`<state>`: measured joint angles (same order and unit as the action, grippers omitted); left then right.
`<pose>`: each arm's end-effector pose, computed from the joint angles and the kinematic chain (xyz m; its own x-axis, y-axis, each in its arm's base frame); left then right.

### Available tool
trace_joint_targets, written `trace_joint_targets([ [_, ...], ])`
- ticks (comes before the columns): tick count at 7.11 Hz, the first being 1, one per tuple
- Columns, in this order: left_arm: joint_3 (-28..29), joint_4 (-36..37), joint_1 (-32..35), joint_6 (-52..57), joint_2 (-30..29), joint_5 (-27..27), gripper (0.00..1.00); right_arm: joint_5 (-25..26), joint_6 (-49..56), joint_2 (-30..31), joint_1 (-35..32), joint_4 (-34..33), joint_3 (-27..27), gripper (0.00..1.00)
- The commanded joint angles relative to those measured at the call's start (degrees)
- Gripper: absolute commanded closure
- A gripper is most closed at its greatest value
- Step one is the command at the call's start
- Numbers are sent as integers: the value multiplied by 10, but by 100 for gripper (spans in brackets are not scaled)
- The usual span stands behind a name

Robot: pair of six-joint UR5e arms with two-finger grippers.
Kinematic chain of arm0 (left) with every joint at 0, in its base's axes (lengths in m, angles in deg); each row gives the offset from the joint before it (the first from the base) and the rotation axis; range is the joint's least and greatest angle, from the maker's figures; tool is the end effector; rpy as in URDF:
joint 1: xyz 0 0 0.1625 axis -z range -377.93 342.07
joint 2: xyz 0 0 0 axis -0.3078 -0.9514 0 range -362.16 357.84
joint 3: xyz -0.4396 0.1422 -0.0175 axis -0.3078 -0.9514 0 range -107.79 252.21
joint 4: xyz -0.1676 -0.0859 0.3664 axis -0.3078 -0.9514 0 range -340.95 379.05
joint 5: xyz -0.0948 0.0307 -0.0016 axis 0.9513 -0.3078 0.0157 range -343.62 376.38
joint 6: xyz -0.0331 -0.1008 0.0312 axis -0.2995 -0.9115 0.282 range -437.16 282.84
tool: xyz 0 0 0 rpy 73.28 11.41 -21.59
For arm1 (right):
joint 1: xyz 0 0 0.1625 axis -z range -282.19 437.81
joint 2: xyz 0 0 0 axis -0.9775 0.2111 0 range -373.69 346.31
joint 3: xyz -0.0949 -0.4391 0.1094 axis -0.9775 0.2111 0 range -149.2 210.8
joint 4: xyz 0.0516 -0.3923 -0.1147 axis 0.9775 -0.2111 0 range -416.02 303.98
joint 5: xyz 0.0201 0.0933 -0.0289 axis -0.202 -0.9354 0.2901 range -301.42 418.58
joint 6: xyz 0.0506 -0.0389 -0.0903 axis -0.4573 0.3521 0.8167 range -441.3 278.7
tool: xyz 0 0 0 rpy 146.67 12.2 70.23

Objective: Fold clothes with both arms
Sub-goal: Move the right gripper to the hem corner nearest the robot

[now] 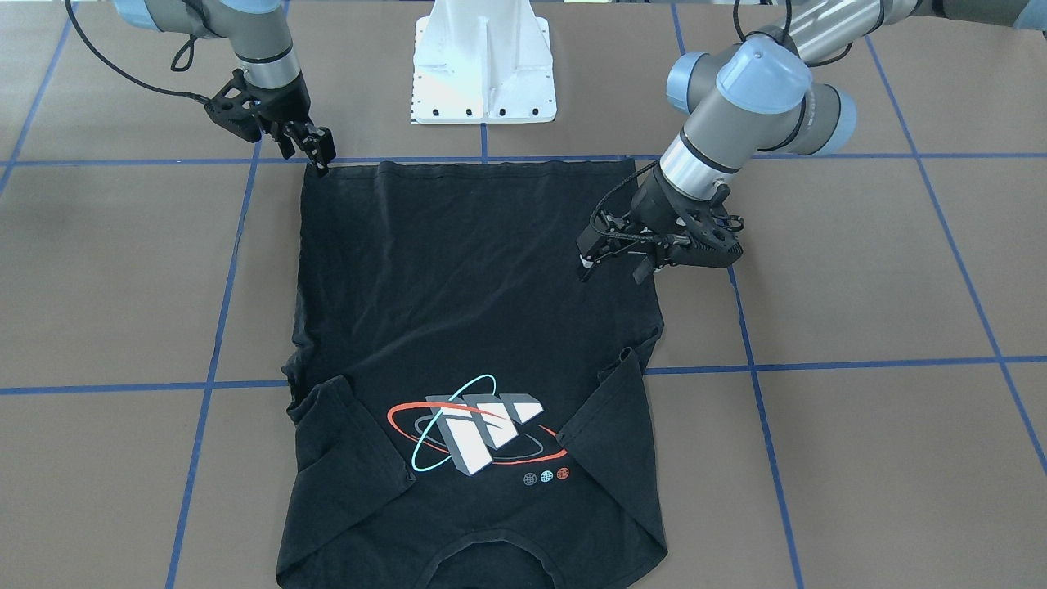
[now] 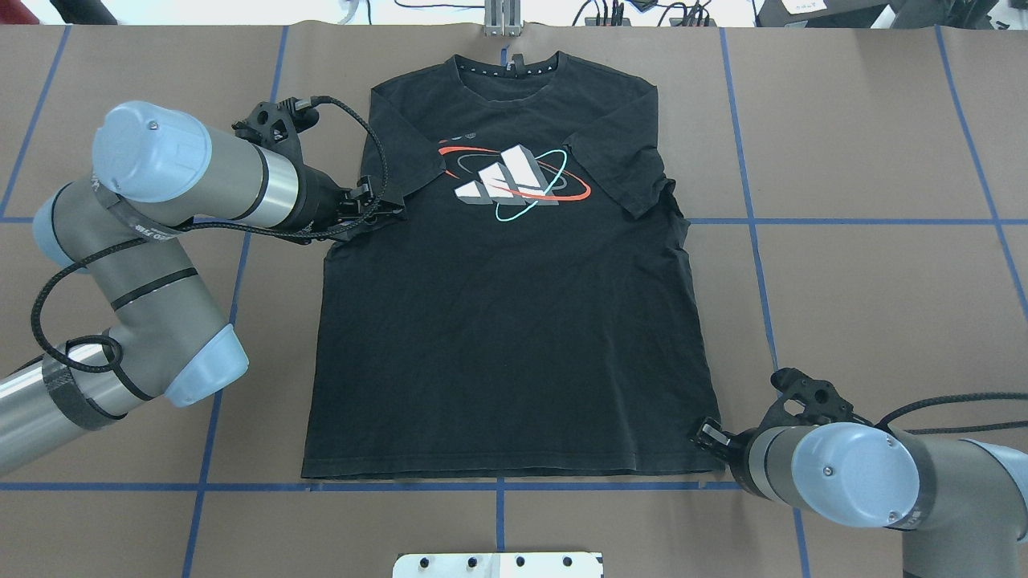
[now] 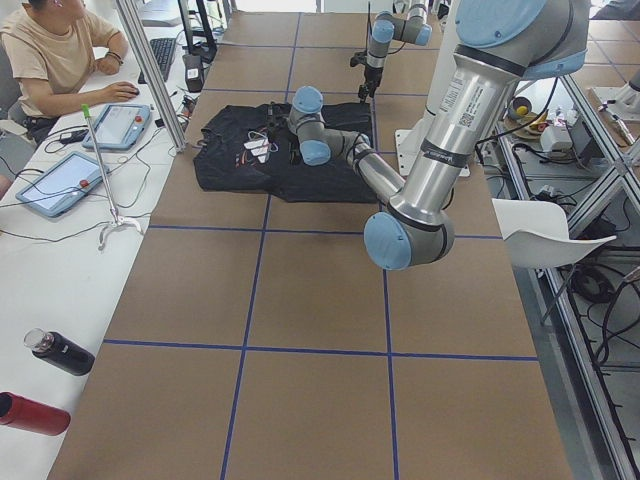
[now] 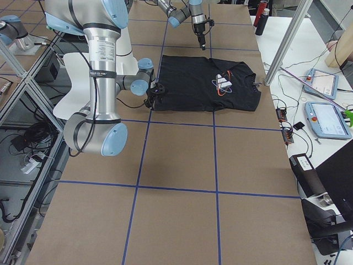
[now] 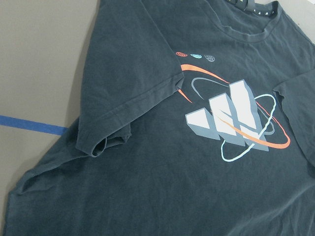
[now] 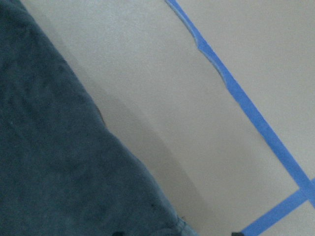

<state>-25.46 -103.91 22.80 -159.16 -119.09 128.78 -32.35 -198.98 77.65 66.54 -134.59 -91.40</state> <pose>0.4428 -0.5015 0.3004 0.3334 -0.1171 -0.9355 0.2927 0.9561 -0.0153 -0.4372 -0.2211 0.4394 0.5567 0.5845 0.5903 -0.5005 0.8031 -0.3232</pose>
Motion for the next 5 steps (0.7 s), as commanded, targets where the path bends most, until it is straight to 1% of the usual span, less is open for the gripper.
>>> trace_joint_targets([
  [1,0,0,0,0,0,0,1,12,-17,10,13,0,-1,22],
  [5,1,0,0,0,2,0,1,44,-26,11,32,-1,3,22],
])
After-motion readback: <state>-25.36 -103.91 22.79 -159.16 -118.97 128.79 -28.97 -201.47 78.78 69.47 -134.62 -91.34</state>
